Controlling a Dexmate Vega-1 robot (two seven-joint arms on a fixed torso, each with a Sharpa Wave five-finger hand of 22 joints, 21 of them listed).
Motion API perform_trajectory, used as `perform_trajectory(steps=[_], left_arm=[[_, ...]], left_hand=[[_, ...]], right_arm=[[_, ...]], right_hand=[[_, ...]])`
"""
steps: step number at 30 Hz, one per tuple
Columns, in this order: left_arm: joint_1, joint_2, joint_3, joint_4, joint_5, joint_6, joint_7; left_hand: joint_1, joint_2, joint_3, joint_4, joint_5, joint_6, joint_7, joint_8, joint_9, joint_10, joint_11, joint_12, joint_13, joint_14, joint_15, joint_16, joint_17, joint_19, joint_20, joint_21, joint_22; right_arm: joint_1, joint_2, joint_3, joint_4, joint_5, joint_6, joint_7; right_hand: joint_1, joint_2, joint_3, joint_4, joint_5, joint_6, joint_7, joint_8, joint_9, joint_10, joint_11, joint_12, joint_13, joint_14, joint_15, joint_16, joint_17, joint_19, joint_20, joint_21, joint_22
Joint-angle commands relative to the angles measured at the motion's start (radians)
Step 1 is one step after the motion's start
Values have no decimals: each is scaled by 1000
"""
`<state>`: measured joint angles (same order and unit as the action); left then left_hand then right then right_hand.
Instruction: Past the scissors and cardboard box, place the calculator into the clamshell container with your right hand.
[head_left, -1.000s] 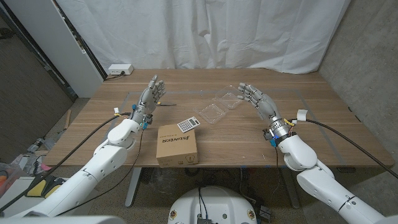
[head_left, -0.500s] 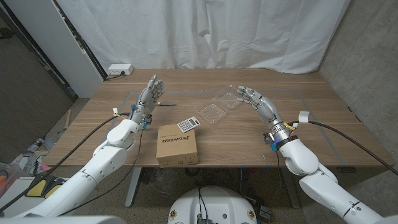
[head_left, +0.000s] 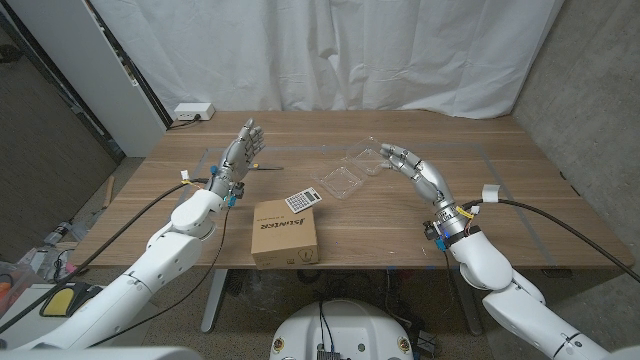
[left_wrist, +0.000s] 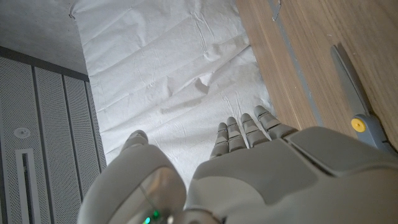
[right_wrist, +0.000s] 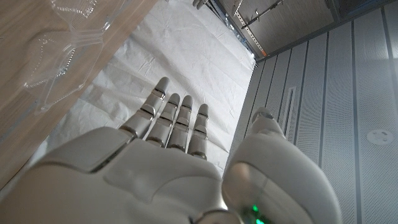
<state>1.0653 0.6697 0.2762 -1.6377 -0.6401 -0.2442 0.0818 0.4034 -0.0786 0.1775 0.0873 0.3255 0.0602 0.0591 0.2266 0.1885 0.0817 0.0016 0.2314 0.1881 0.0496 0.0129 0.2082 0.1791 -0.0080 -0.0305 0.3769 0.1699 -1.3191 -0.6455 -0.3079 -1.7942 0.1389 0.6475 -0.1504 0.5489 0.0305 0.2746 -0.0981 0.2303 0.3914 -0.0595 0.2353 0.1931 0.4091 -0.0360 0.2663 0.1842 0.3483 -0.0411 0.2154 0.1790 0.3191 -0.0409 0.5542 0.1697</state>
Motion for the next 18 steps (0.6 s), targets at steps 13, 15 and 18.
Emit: perform_trajectory(steps=[13, 15, 18], left_arm=[[38, -1, 11, -36, 34, 6, 35], [50, 7, 7, -56, 36, 15, 47], [63, 15, 3, -76, 42, 25, 60]], left_hand=[[15, 2, -5, 0, 6, 16, 4, 0, 2, 14, 2, 0, 5, 16, -4, 1, 4, 10, -11, -9, 3], [16, 2, -6, -1, 6, 18, 3, 0, 2, 16, 3, 0, 5, 16, -4, 0, 4, 11, -11, -10, 3], [16, 2, -6, -1, 6, 18, 4, -1, 2, 17, 0, 0, 5, 17, -4, 0, 4, 12, -10, -12, 3]], right_arm=[[-50, 4, 65, -16, -214, 42, -75], [-50, 9, 69, -14, -241, 46, -87], [-51, 22, 79, -8, -308, 57, -117]], right_hand=[[141, -78, 19, -77, 27, 50, -80, -4, 5, 50, -88, -6, 0, 67, -83, -9, 2, 71, -93, -24, 4], [164, -85, 23, -79, 33, 48, -85, -7, 5, 53, -109, -8, 0, 75, -90, -10, 2, 79, -96, -28, 4], [179, -89, 26, -80, 37, 45, -88, -10, 6, 59, -114, -8, 0, 80, -96, -10, 2, 88, -103, -29, 4]])
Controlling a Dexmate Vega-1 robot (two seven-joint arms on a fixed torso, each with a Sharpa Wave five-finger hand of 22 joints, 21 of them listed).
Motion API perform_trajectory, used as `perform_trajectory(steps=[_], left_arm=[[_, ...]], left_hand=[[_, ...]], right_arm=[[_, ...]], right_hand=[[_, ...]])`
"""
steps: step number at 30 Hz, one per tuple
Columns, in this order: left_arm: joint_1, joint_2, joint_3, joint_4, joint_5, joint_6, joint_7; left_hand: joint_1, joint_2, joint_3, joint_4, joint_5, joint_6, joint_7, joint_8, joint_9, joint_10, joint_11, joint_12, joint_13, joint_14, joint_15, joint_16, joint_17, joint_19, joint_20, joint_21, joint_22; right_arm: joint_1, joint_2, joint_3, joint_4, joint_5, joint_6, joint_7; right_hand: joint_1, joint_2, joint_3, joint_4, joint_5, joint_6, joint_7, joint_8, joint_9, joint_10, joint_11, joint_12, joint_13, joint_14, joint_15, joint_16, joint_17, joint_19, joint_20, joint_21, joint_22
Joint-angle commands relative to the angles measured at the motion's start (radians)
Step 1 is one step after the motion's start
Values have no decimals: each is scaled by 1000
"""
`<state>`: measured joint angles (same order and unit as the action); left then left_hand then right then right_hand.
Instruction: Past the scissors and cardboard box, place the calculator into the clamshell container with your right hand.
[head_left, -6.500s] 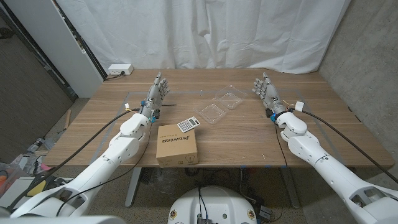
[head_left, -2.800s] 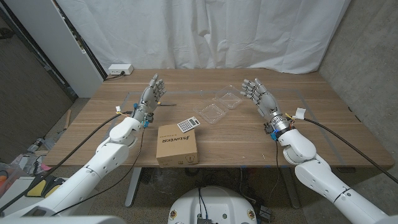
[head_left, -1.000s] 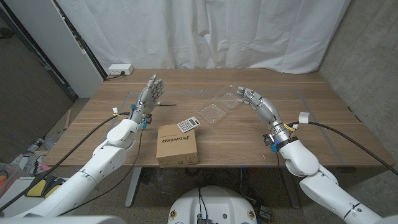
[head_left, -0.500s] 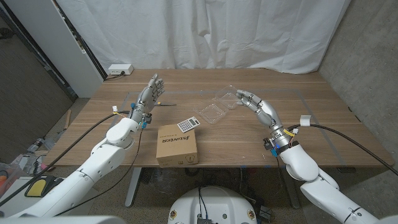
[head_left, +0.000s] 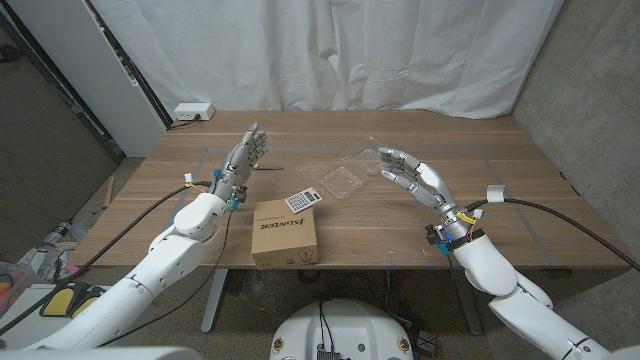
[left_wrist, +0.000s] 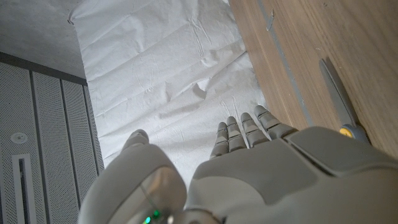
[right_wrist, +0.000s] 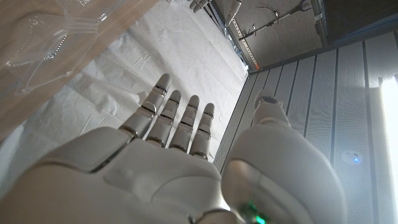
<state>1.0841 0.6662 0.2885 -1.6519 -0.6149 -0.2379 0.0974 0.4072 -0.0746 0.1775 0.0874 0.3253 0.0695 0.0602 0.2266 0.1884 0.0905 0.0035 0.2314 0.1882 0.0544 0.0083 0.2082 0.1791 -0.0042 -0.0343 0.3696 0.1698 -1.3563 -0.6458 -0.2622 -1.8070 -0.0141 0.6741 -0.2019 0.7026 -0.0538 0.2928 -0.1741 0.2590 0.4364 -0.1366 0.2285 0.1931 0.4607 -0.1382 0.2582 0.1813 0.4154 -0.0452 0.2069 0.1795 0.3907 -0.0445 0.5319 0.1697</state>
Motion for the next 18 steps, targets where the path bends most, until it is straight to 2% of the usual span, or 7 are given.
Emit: perform_trajectory(steps=[1, 10, 12, 15, 18], left_arm=[[47, 20, -10, -67, 17, 22, 47], [42, 20, -10, -79, 28, 26, 55], [40, 14, -12, -76, 20, 21, 50], [35, 18, -13, -76, 14, 26, 41], [31, 21, -15, -69, 9, 27, 31]], left_hand=[[13, -1, -6, -1, 6, 9, 3, -1, 2, 9, -2, 0, 5, 13, -1, 0, 4, 8, -6, -5, 3], [14, -1, -8, -1, 6, 10, 3, -3, 2, 9, -1, -2, 5, 14, 0, -2, 4, 11, -6, -9, 3], [14, 0, -8, -1, 6, 10, 3, -3, 2, 9, -1, -3, 5, 14, 0, -2, 4, 11, -6, -10, 3], [14, 0, -9, -1, 6, 11, 2, -4, 2, 10, 0, -3, 5, 13, 0, -3, 4, 11, -6, -11, 3], [15, 0, -10, -1, 6, 11, 3, -4, 3, 9, 1, -4, 5, 14, 0, -3, 4, 11, -5, -12, 3]], right_arm=[[-15, 26, 38, 6, -182, 32, -79], [-20, 43, 62, 25, -362, 37, -180], [-19, 43, 62, 29, -385, 41, -198], [-18, 42, 62, 27, -430, 39, -225], [-20, 40, 62, 21, -476, 28, -253]], right_hand=[[28, -5, 8, -4, 9, -1, -12, -4, 6, 8, -12, 0, 3, 14, -95, -1, 2, 18, -101, -7, 4], [55, -11, 12, -1, 18, 4, -15, -5, 6, 20, -27, 0, 2, 29, -111, -1, 3, 33, -112, -10, 5], [59, -13, 12, 3, 20, 8, -18, -5, 7, 25, -26, 0, 2, 38, -118, 1, 4, 47, -118, -8, 6], [67, -14, 10, 13, 26, 17, -14, -5, 8, 34, -23, -2, 2, 63, -137, 6, 7, 88, -141, -1, 8], [69, -14, 9, 17, 29, 26, -14, -4, 8, 44, -22, -1, 2, 76, -148, 9, 8, 101, -150, 0, 8]])
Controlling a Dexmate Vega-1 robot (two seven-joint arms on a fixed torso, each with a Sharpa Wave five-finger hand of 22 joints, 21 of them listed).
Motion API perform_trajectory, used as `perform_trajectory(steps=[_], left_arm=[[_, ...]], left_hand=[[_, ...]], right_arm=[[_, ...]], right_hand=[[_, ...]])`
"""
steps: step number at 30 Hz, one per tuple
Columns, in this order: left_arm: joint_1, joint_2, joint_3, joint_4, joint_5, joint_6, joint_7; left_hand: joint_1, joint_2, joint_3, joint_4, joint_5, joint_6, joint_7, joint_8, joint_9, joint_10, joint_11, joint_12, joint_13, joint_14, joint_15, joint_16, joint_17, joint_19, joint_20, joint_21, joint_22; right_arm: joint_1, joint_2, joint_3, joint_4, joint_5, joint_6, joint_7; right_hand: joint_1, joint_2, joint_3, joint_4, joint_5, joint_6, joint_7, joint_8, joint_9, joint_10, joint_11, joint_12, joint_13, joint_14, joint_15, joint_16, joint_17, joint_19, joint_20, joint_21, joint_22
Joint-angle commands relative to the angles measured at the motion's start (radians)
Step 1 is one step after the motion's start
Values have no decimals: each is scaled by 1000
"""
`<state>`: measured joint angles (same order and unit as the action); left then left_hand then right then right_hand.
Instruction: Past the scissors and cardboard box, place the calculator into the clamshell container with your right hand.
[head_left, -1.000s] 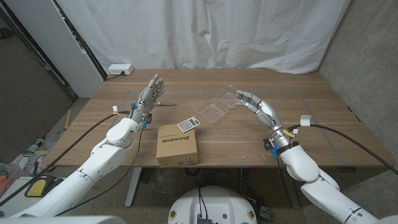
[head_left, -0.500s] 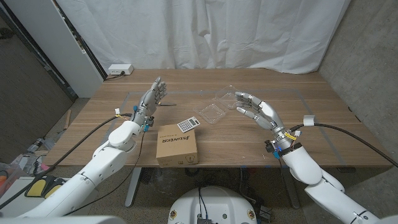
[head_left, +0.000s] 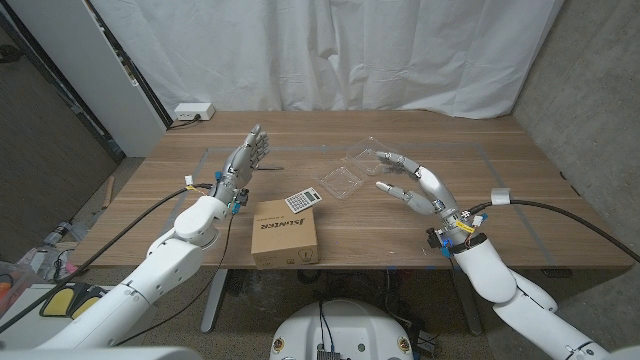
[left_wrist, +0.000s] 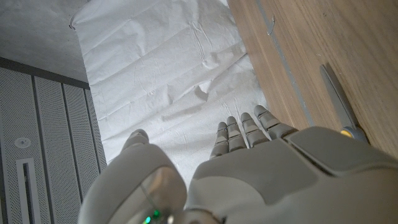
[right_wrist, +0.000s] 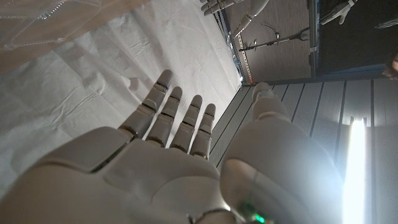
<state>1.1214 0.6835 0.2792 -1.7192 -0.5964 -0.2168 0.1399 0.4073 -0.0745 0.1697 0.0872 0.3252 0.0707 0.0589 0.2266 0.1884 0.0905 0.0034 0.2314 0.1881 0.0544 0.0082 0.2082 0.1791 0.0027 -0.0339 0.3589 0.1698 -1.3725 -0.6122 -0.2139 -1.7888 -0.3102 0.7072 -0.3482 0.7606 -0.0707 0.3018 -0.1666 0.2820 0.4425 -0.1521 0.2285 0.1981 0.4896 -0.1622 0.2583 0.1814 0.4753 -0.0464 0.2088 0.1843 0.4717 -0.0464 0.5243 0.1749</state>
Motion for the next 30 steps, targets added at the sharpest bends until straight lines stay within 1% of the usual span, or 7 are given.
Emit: perform_trajectory(steps=[1, 6, 13, 16, 19, 21, 30], left_arm=[[-7, 3, -7, 1, -12, 4, -15], [-15, 0, -6, 25, -17, -10, -34], [4, 5, -12, 15, -25, -8, -29], [16, 14, -20, 5, -23, -5, -21], [27, 22, -28, -5, -23, -7, -19], [34, 25, -34, -9, -24, -12, -19], [45, 33, -54, -14, -27, -19, -16]], left_hand=[[14, 0, -2, -1, 6, 10, 4, -4, 3, 10, 0, -4, 5, 15, 0, -3, 4, 5, -5, -2, 3], [15, 1, -3, -1, 6, 10, 3, -5, 3, 11, 0, -5, 5, 16, 1, -4, 4, 5, -5, -4, 3], [15, 1, -4, -1, 6, 10, 3, -7, 3, 11, -1, -6, 5, 16, 1, -5, 4, 7, -6, -7, 4], [16, 2, -5, -1, 6, 11, 4, -7, 3, 11, -2, -6, 5, 16, -1, -5, 4, 6, -5, -9, 4], [16, 2, -5, 0, 6, 11, 4, -7, 3, 12, 0, -7, 5, 16, -1, -6, 4, 5, -5, -10, 4], [16, 2, -6, 0, 6, 11, 3, -8, 3, 12, 0, -7, 5, 16, 0, -6, 4, 6, -5, -11, 4], [17, 3, -7, 0, 6, 13, 3, -9, 3, 11, 0, -9, 5, 16, 0, -7, 4, 5, -5, -16, 4]], right_arm=[[-6, 5, 14, -1, -197, -13, -117], [-7, 0, 4, -2, -288, -24, -194], [-8, -27, -22, -34, -334, -59, -229], [5, -38, -39, -36, -375, -72, -254], [22, -50, -61, -32, -397, -90, -267], [33, -58, -74, -28, -411, -103, -277], [90, -102, -141, -18, -494, -164, -345]], right_hand=[[12, 2, 0, 10, 7, 21, 2, -4, 3, 19, 3, 0, 2, 19, -149, 7, 4, 22, -148, 7, 3], [16, 3, -1, 13, 10, 40, -5, 1, 3, 31, -5, 1, 2, 22, -151, 5, 5, 26, -150, 3, 3], [23, 4, -1, 15, 14, 56, -12, 5, 4, 44, -11, 3, 2, 27, -159, 4, 6, 30, -153, 0, 4], [25, 4, -1, 15, 15, 61, -13, 6, 4, 47, -12, 3, 2, 30, -162, 4, 6, 32, -155, -1, 4], [30, 5, -1, 16, 18, 79, -20, 10, 4, 60, -22, 5, 2, 34, -166, 3, 6, 35, -156, -5, 4], [36, 5, -2, 18, 20, 96, -23, 13, 4, 83, -23, 10, 1, 50, -168, 6, 6, 48, -161, -6, 4], [53, 12, 0, 19, 26, 98, -30, 4, 4, 111, -35, 9, -1, 80, -174, 8, 6, 71, -165, -9, 5]])
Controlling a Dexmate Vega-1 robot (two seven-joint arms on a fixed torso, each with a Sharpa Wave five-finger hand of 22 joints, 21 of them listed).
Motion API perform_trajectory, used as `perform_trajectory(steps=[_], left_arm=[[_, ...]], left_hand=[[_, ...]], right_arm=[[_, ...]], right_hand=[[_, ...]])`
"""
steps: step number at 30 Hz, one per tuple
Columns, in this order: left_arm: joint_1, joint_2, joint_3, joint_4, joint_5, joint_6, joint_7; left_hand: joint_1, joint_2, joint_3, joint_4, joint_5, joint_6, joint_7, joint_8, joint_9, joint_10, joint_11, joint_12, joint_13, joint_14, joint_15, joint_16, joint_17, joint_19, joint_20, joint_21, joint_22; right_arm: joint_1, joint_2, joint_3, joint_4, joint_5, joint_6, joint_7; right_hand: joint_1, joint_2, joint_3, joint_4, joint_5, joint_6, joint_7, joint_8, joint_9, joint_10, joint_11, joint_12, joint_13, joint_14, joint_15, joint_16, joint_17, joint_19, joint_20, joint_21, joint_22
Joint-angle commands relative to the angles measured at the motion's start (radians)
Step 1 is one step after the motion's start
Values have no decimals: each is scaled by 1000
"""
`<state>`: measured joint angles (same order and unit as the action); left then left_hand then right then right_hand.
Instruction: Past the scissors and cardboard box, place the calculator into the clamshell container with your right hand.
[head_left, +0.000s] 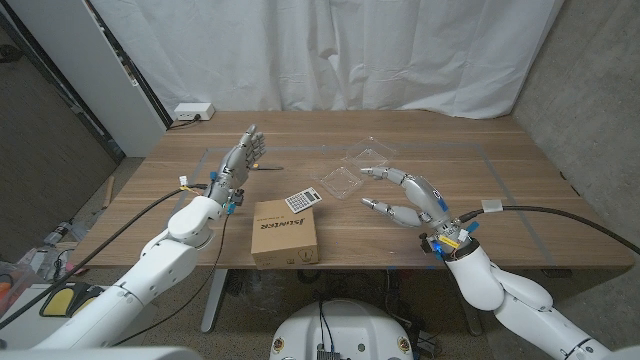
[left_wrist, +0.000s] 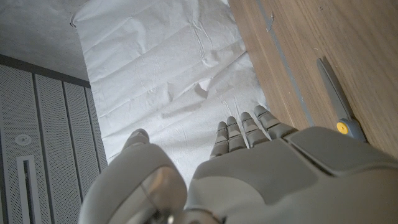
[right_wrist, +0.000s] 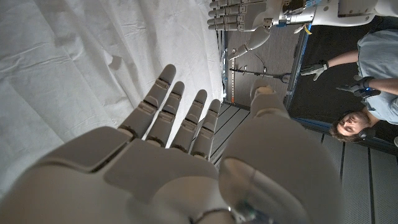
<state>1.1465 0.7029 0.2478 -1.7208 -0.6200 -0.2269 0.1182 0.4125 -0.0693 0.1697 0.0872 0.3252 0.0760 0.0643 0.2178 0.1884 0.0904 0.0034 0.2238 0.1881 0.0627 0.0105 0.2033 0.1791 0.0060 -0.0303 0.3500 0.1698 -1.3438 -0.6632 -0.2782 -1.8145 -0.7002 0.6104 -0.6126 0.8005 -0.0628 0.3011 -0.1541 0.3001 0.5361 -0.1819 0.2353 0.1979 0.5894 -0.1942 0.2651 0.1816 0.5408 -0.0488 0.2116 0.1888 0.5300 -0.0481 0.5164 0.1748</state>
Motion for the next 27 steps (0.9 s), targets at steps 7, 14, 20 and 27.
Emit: perform_trajectory(steps=[7, 14, 20, 27], left_arm=[[18, 2, -22, -10, -3, -13, 12], [-13, -6, -10, 13, 4, -14, -3], [-52, -21, 6, 52, 1, -19, -30], [-64, -26, 14, 63, 0, -22, -36]], left_hand=[[12, -1, -9, 0, 6, 8, -2, -1, 3, 12, -3, -3, 5, 8, -2, -3, 4, 3, -10, -11, 4], [13, -1, -11, 0, 6, 8, -3, -2, 3, 13, 0, -3, 5, 8, -2, -4, 4, 4, -8, -14, 4], [13, 0, -12, 0, 6, 9, -3, -3, 3, 13, 1, -4, 5, 8, -2, -5, 4, 5, -9, -17, 4], [13, 0, -13, 0, 6, 9, -3, -4, 3, 13, 1, -5, 5, 9, -2, -5, 4, 5, -9, -20, 4]], right_arm=[[93, -101, -123, 3, -154, -121, -115], [113, -143, -155, -1, -180, -172, -138], [125, -179, -182, -17, -188, -228, -111], [158, -192, -224, -5, -200, -263, -116]], right_hand=[[16, 3, 1, 6, 8, 0, -3, -5, 4, 12, -5, 1, -1, 15, -172, 4, 1, 14, -163, -2, 5], [18, 3, 0, 7, 9, 6, -11, -5, 4, 12, -7, -1, -1, 15, -171, 2, 1, 15, -163, -4, 5], [24, 6, 1, 8, 11, 1, -19, -10, 4, 10, -12, -6, -1, 11, -169, -4, 1, 8, -159, -11, 6], [29, 10, 0, 11, 13, 3, 1, -14, 4, 21, 16, -9, -1, 16, -171, -6, 1, 15, -160, -16, 7]])
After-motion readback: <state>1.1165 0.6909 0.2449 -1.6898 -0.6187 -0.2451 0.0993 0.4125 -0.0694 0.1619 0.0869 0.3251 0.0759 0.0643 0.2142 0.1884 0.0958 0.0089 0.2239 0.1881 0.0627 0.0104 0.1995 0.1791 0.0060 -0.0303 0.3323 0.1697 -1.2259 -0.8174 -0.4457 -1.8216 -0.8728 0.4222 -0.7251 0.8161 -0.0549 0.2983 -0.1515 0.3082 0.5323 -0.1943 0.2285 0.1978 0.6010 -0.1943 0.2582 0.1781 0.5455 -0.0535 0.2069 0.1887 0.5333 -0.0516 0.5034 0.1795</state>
